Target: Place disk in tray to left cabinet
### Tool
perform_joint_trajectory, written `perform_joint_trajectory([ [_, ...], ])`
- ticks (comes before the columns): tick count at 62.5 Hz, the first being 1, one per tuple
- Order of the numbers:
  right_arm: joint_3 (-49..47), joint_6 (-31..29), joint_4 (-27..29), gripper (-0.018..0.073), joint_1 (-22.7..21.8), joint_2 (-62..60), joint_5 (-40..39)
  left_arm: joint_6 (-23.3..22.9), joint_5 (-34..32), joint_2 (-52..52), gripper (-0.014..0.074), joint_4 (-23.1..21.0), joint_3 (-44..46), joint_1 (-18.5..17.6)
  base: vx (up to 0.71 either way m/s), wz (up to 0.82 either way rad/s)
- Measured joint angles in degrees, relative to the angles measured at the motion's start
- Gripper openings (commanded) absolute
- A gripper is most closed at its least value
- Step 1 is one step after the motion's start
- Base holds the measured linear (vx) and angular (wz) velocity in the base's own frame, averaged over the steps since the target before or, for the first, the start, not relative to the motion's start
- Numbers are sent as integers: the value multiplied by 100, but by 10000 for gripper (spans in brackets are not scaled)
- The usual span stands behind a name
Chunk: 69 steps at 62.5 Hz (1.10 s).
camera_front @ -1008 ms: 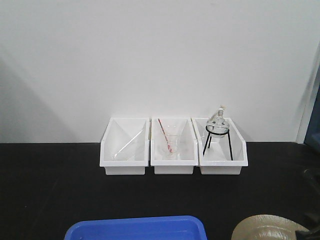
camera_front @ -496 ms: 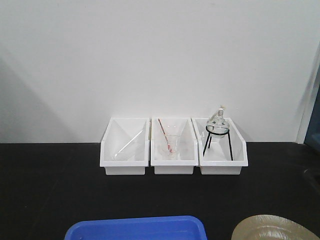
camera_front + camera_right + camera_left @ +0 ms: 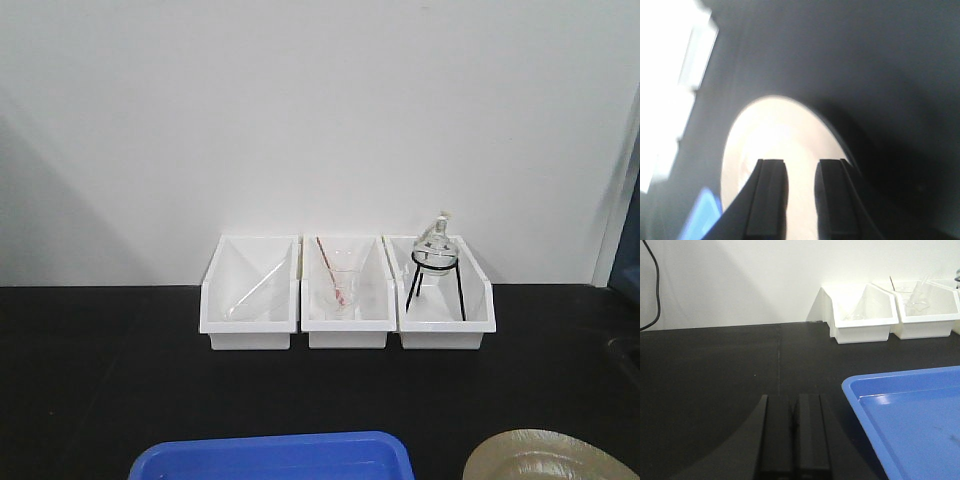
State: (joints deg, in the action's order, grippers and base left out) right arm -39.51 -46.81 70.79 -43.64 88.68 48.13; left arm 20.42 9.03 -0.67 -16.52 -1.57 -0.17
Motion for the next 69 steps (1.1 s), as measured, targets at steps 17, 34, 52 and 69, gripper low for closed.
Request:
perform_joint_trajectory([
  [17, -19, -1749, 110, 246, -6, 634, 198, 0, 0, 0, 0, 0, 0, 0, 0, 0],
  [34, -239, -2052, -8, 380, -6, 634, 109, 0, 0, 0, 0, 0, 0, 0, 0, 0],
  [52, -239, -2019, -365, 568, -11, 634, -149, 0, 0, 0, 0, 0, 0, 0, 0, 0],
  [69, -250, -1973, -295, 564, -11, 1160, 162, 0, 0, 0, 0, 0, 0, 0, 0, 0],
])
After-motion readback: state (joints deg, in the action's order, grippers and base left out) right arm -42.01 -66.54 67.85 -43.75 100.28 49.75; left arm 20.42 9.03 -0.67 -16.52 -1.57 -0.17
